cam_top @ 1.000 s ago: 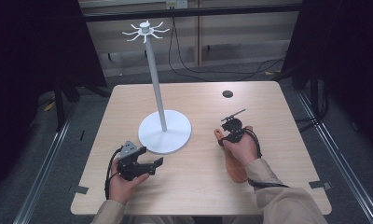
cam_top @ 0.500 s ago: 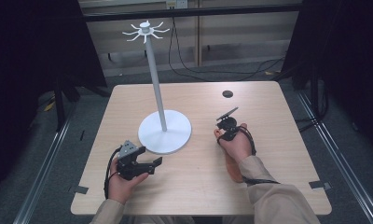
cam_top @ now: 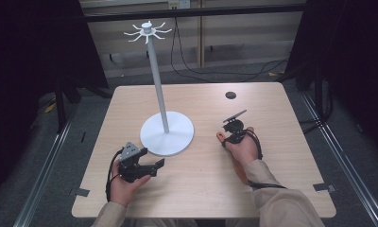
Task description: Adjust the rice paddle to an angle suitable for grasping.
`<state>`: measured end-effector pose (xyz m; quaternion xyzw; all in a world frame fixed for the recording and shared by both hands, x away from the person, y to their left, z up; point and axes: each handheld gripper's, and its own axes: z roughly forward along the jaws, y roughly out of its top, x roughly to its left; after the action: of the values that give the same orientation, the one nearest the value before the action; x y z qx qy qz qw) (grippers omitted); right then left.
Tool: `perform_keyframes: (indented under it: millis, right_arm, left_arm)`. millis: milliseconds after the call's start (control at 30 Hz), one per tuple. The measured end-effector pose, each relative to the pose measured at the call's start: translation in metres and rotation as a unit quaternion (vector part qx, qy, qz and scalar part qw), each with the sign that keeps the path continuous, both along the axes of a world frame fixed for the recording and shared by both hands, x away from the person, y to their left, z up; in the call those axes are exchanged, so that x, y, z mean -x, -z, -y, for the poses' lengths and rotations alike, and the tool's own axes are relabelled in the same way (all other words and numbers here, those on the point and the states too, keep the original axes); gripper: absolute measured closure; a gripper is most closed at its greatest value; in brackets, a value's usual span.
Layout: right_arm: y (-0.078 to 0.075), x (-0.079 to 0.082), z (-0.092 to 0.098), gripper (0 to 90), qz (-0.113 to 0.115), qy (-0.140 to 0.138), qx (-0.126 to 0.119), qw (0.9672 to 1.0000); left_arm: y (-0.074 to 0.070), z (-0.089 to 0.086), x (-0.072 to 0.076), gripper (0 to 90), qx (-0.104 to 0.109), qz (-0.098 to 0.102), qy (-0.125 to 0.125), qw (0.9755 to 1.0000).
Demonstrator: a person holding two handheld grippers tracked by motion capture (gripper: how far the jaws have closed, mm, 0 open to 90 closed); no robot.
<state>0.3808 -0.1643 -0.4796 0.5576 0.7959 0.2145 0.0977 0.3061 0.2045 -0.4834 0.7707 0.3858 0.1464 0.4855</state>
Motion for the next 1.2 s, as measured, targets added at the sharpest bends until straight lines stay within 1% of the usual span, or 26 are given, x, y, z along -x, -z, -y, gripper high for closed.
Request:
perform_keyframes:
  millis: [100, 133, 167, 200, 233, 300, 367, 433, 467, 500, 533, 633, 667, 700, 733, 767, 800, 833, 867, 933, 967, 1033, 1067, 1100, 1167, 1200]
  right_arm:
    - [-0.003, 0.005, 0.006, 66.7, 0.017, 0.004, -0.019, 0.9997]
    - [-0.006, 0.008, 0.011, 66.7, 0.034, 0.002, -0.035, 0.9988]
    - [-0.008, 0.011, 0.012, 66.7, 0.039, 0.009, -0.046, 0.9981]
    - [-0.008, 0.011, 0.012, 66.7, 0.039, 0.009, -0.046, 0.9981]
    - [-0.010, 0.012, 0.015, 66.7, 0.049, 0.010, -0.059, 0.9970]
    - [-0.015, 0.016, 0.019, 66.7, 0.067, 0.012, -0.076, 0.9948]
    - [-0.019, 0.021, 0.023, 66.7, 0.088, 0.014, -0.092, 0.9917]
    - [-0.023, 0.026, 0.027, 66.7, 0.110, 0.015, -0.108, 0.9879]
    - [-0.025, 0.028, 0.028, 66.7, 0.124, 0.011, -0.116, 0.9855]
    - [-0.029, 0.034, 0.030, 66.6, 0.143, 0.011, -0.133, 0.9808]
    - [-0.029, 0.034, 0.030, 66.6, 0.143, 0.011, -0.133, 0.9808]
    - [-0.034, 0.043, 0.032, 66.7, 0.163, 0.009, -0.148, 0.9755]
    - [-0.035, 0.045, 0.033, 66.7, 0.170, 0.009, -0.155, 0.9732]
    - [-0.036, 0.050, 0.035, 66.6, 0.180, 0.011, -0.171, 0.9687]
    - [-0.036, 0.050, 0.035, 66.6, 0.180, 0.011, -0.171, 0.9687]
    - [-0.037, 0.052, 0.037, 66.7, 0.188, 0.011, -0.177, 0.9661]
    - [-0.039, 0.058, 0.039, 66.6, 0.202, 0.009, -0.187, 0.9613]
    - [-0.040, 0.060, 0.039, 66.7, 0.210, 0.005, -0.194, 0.9583]
    - [-0.040, 0.060, 0.039, 66.7, 0.210, 0.005, -0.194, 0.9583]
    - [-0.042, 0.065, 0.037, 66.6, 0.222, -0.003, -0.203, 0.9539]
    - [-0.043, 0.068, 0.035, 66.6, 0.230, -0.008, -0.204, 0.9515]
    - [-0.044, 0.072, 0.032, 66.6, 0.239, -0.014, -0.215, 0.9468]
    - [-0.045, 0.074, 0.031, 66.7, 0.247, -0.016, -0.217, 0.9443]
    - [-0.045, 0.075, 0.030, 66.6, 0.251, -0.021, -0.218, 0.9429]
    - [-0.045, 0.078, 0.030, 66.6, 0.263, -0.026, -0.225, 0.9377]
    - [-0.045, 0.078, 0.030, 66.6, 0.263, -0.026, -0.225, 0.9377]
  left_arm:
    - [0.000, 0.000, 0.000, 14.3, 0.002, -0.002, -0.002, 1.0000]
    - [0.000, 0.000, 0.000, 14.2, 0.002, -0.001, -0.003, 1.0000]
    - [0.000, 0.001, 0.000, 14.2, 0.003, -0.001, -0.001, 1.0000]
    - [0.000, 0.001, 0.000, 14.2, 0.003, -0.001, -0.001, 1.0000]
    - [0.000, 0.002, 0.000, 14.2, 0.008, -0.001, -0.005, 1.0000]
    - [0.000, 0.003, 0.000, 14.2, 0.006, 0.000, 0.000, 1.0000]
    - [0.000, 0.004, 0.001, 14.2, 0.005, -0.001, 0.002, 1.0000]
    - [-0.001, 0.005, 0.002, 14.2, 0.004, -0.001, 0.003, 1.0000]
    - [-0.001, 0.006, 0.002, 14.2, 0.004, 0.000, 0.004, 1.0000]
    - [-0.001, 0.008, 0.002, 14.2, 0.005, 0.000, 0.004, 1.0000]
    - [-0.001, 0.008, 0.002, 14.2, 0.005, 0.000, 0.004, 1.0000]
    - [-0.001, 0.009, 0.003, 14.2, 0.005, 0.001, 0.005, 1.0000]
    - [-0.001, 0.010, 0.003, 14.1, 0.001, 0.002, 0.007, 1.0000]
    - [-0.001, 0.011, 0.004, 14.1, 0.000, 0.002, 0.007, 1.0000]
    - [-0.001, 0.011, 0.004, 14.1, 0.000, 0.002, 0.007, 1.0000]
    - [-0.001, 0.012, 0.004, 14.1, 0.001, 0.003, 0.009, 1.0000]
    - [-0.002, 0.013, 0.005, 14.2, -0.001, 0.004, 0.009, 0.9999]
    - [-0.002, 0.014, 0.005, 14.1, 0.002, 0.004, 0.010, 0.9999]
    - [-0.002, 0.015, 0.005, 14.1, 0.004, 0.003, 0.011, 0.9999]
    - [-0.001, 0.017, 0.005, 14.1, 0.010, 0.000, 0.018, 0.9998]
    - [0.000, 0.018, 0.005, 14.1, 0.013, -0.001, 0.016, 0.9998]
    - [0.000, 0.019, 0.005, 14.0, 0.012, -0.003, 0.020, 0.9997]
    - [0.000, 0.020, 0.005, 14.0, 0.019, -0.005, 0.019, 0.9996]
    - [0.000, 0.020, 0.005, 13.9, 0.023, -0.007, 0.018, 0.9995]
    - [0.000, 0.023, 0.005, 13.8, 0.028, -0.007, 0.021, 0.9994]
    - [-0.001, 0.024, 0.005, 13.8, 0.028, -0.007, 0.025, 0.9993]
